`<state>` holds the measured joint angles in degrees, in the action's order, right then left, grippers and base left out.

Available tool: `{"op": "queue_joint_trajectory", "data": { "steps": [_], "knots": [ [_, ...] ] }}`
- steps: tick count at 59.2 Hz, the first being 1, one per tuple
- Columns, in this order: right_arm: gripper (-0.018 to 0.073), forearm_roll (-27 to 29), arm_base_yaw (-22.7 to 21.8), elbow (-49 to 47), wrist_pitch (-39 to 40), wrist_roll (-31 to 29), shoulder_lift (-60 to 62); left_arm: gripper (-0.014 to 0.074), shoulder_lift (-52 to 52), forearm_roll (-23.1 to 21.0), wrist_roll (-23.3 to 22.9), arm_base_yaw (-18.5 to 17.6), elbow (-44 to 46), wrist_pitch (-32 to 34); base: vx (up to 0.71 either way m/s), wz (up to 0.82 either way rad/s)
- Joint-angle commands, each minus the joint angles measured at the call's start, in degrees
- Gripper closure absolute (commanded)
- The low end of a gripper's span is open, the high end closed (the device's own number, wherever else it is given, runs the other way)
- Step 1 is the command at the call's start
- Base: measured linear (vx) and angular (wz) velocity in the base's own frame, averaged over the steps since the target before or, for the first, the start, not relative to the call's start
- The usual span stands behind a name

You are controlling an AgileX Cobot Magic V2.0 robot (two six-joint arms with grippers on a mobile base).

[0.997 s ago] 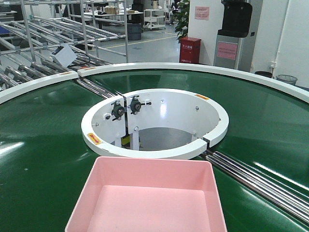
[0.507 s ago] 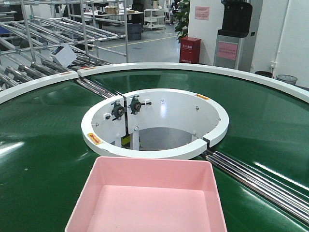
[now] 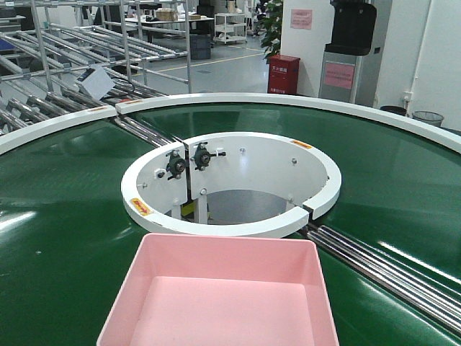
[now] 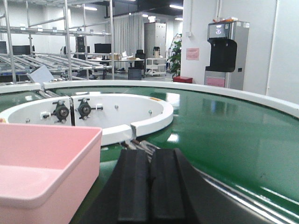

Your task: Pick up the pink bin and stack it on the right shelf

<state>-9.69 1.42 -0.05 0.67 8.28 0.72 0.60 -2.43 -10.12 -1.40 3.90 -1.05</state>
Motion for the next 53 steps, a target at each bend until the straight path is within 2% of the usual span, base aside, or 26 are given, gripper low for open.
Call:
{"op": "queue_joint_trajectory", "data": {
  "steps": [1,8,12,20,29,38,48,53],
  "knots": [
    [0.0571,-0.72,-0.33,-7.33,2.71,-0.14,-0.85,0.0604,-0.81,4.54,2.62,0.11,9.25,5.42,0.0,0.0],
    [0.0571,-0.79,-0.33,-18.07,-2.85,-0.14,-6.19,0.0604,-6.9,13.22,8.39,0.11,22.11,0.53,0.0,0.0],
    [0.0571,-0.96,-0.33,-22.37,-4.79,-0.2,-9.99,0.0604,-11.21,16.51,10.92,0.11,26.98,-0.53,0.0,0.0],
    [0.0569,-0.9,-0.33,-26.58,-4.88,-0.2,-18.18,0.0602,-19.69,17.12,11.06,0.11,30.25,-0.04,0.0,0.0],
    [0.0557,-0.86,-0.33,-26.95,-4.52,-0.15,-26.54,0.0572,-27.42,17.12,11.06,0.11,30.25,-3.87,0.0,0.0],
    [0.0479,-0.74,-0.33,-27.06,-4.52,-0.15,-33.25,0.0437,-35.04,17.12,11.06,0.11,30.25,-7.9,0.0,0.0],
    [0.0277,-0.79,-0.33,-27.06,-4.88,-0.15,-39.14,0.0181,-41.3,17.12,11.06,0.11,30.25,-7.76,0.0,0.0],
    [0.0183,-0.56,-0.33,-27.0,-2.85,-0.02,-42.82,0.012,-43.95,16.49,10.12,0.11,30.06,-7.5,0.0,0.0]
  ]
}}
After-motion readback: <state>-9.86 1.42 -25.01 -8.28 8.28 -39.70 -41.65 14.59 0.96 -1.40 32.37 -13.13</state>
